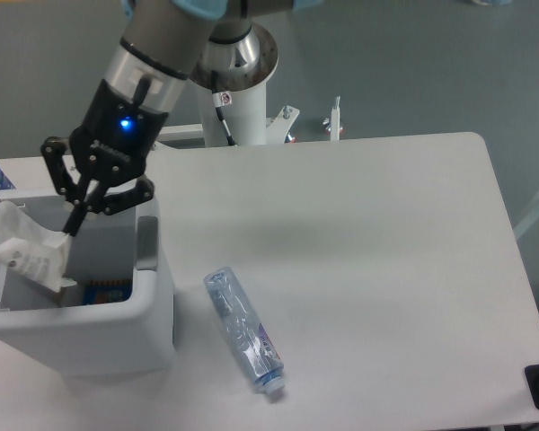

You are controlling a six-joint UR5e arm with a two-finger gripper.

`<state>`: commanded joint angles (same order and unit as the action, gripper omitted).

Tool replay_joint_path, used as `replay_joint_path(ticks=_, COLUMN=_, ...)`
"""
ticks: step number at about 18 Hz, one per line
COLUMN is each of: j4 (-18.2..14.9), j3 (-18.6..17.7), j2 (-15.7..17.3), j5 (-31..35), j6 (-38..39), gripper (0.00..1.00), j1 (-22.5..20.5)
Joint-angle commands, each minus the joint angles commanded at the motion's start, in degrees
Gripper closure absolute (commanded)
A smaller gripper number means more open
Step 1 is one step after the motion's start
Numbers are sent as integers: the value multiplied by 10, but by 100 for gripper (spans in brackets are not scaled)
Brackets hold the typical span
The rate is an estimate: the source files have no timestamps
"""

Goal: Place the trash in the trash can
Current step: 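Open the gripper to drop the wrapper into the bin, then move the gripper over the clear water bottle's cap end and lower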

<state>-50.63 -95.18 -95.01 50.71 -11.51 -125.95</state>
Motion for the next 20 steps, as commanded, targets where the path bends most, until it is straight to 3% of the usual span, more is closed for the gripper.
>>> replay_joint_path(ticks=1, j4=-1, j3=1, j2=0, j5=0, j6=-1, gripper=63, j1=0)
replay_joint_path(ticks=2, j4=0, j3=3, j2=-1, j5=1, j6=-3, gripper=36, j1=0)
replay_joint_path(ticks=3, j4=0, j3=5, j2=-2, j5=1, j6=-9, gripper=20, j1=-3)
replay_joint_path(ticks=5, j4=2, j3=7, j2=-2, j5=1, j6=-9, gripper=3, j1=-12)
replay_joint_path(ticks=9, j4=1, j3=20, j2=-1, j5=0, j6=5, gripper=0, j1=-45)
replay_joint_path(ticks=11, j4=1, j3=42, j2=-3, j5=1, j6=52, gripper=0, j1=-68)
replay_joint_path(ticks=16, j4=-2, j3=95, j2=-53, j5=14, j6=114, gripper=0, j1=-99)
replay_joint_path(ticks=20, j4=-2, j3=131, j2=-101, j5=91, j6=107, gripper=0, j1=-99)
